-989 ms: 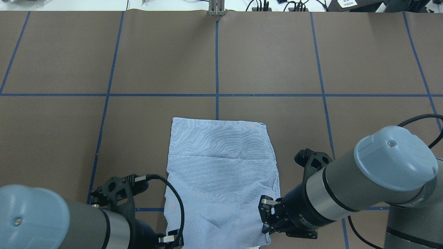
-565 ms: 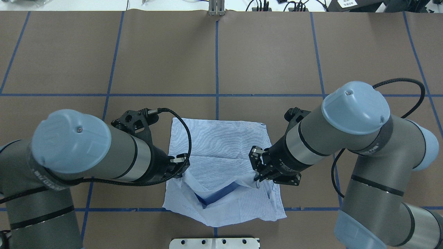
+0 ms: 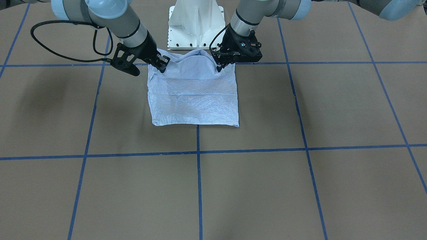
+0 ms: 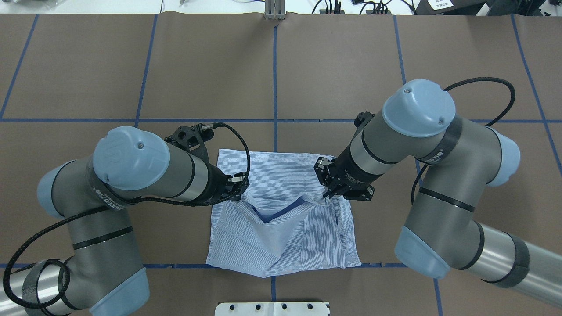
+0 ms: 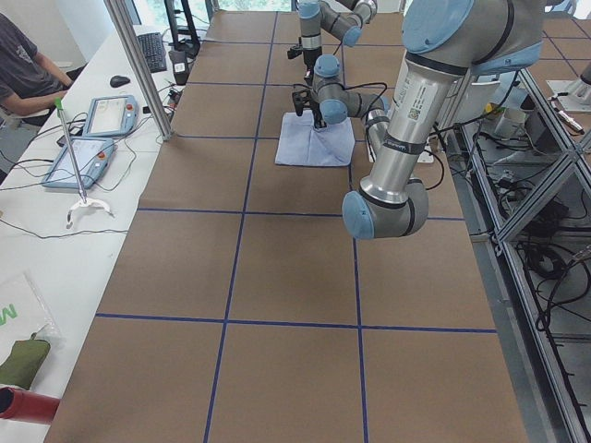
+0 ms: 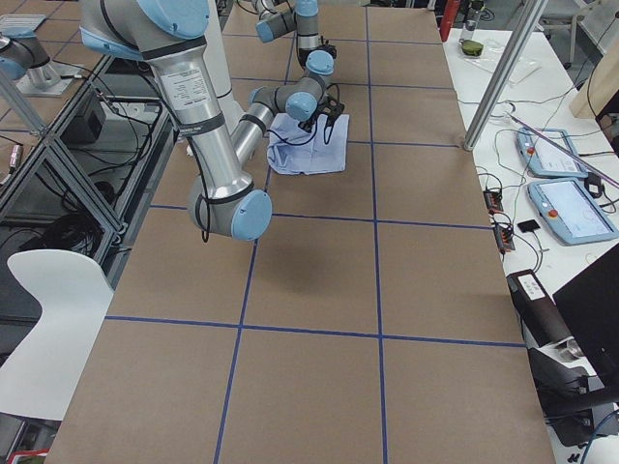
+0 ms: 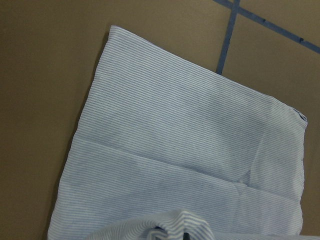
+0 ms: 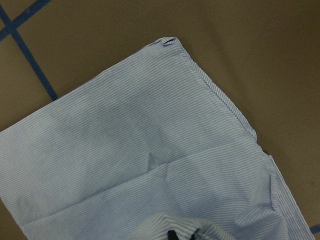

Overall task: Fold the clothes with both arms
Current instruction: 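Carry the near edge with both grippers over the shirt away from the robot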

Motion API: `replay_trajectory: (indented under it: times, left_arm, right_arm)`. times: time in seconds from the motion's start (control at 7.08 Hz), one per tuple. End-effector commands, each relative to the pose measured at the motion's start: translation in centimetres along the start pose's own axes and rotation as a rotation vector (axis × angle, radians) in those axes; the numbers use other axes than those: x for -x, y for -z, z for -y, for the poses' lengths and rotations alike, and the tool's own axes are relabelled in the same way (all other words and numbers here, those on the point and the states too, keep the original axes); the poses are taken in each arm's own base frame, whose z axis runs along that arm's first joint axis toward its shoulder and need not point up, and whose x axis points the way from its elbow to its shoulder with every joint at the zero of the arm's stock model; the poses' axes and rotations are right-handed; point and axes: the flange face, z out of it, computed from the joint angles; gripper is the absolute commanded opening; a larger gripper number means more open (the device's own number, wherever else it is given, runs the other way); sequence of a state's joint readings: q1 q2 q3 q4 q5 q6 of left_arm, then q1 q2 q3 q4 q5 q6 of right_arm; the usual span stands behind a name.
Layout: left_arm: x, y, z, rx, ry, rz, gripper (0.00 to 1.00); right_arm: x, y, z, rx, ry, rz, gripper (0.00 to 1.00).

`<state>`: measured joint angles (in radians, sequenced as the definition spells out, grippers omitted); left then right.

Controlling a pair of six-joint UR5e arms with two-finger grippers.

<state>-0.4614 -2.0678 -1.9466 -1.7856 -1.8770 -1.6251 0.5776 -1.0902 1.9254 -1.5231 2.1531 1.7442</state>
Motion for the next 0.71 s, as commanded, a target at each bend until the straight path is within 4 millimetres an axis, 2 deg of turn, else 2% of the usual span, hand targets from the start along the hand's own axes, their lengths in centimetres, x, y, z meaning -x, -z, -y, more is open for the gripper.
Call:
replay_trajectory:
  times: [0.0,0.14,0.28,0.42,0.57]
  left_arm:
    - [0.5,0.0,2.7,-0.036,-0.001,0.005,0.00]
    - [0.9,-0.5,4.2,-0.055,-0.002,0.021,0.00]
    - [1.3,-1.5,5.4,-0.066,-0.002,0.009,0.00]
    - [1.6,-2.6,6.1,-0.069,0.000,0.005,0.00]
    - [1.7,-3.0,6.3,-0.069,-0.001,0.001,0.00]
  right_arm:
    - [1.3,0.1,2.5,-0.030,0.003,-0.001,0.00]
    - [2.1,0.2,3.6,-0.043,-0.009,0.001,0.00]
    - [3.7,-0.1,4.8,-0.056,-0.002,-0.001,0.00]
    - [5.6,-1.3,5.6,-0.059,0.002,-0.020,0.00]
    - [6.2,-1.5,6.3,-0.065,-0.005,-0.024,0.00]
